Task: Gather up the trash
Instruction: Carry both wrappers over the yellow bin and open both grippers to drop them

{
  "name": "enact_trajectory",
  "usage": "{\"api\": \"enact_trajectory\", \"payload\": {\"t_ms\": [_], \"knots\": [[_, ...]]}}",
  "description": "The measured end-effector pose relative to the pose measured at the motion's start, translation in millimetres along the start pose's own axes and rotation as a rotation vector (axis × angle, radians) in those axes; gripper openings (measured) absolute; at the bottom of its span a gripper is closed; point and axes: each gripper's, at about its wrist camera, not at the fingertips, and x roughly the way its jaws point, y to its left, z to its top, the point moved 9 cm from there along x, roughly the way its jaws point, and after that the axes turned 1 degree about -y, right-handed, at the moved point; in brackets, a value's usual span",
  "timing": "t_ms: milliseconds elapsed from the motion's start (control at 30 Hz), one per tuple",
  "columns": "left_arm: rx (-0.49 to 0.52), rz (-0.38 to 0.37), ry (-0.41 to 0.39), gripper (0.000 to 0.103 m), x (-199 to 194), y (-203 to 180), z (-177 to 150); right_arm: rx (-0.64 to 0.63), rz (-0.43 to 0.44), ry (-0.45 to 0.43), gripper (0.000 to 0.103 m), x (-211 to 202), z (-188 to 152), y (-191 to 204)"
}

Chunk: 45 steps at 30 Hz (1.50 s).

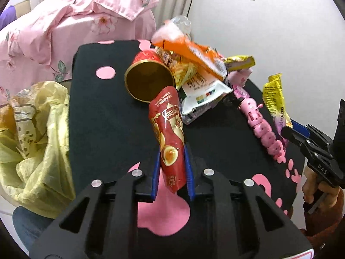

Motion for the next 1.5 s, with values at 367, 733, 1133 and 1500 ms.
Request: {"api": "enact_trajectory", "payload": {"t_ms": [367,733,1133,1500], "knots": [[-0.137,0.098,-0.152,0.02,-68.5,86.0,7.9,-0.221,0.138,-0.031,0.031,12.3,59.1,102.5],[-0.454,0.129,-0.035,0.02,-67.2,250.1,-40.5,-0.37,0.508,0.097,0.031,112.9,108.8,266.0],[-0.5,0.166,0.006,0.02,-47.5,276.5,-56.7,-0.464,0.483,0.475,0.031,280.6,71.3,348.1],[-0.612,0.104,-0.062,0.045,-53.7,289.1,-50.6,-0.507,0.52,0.36,0.047,251.8,68.5,331.3]]}}
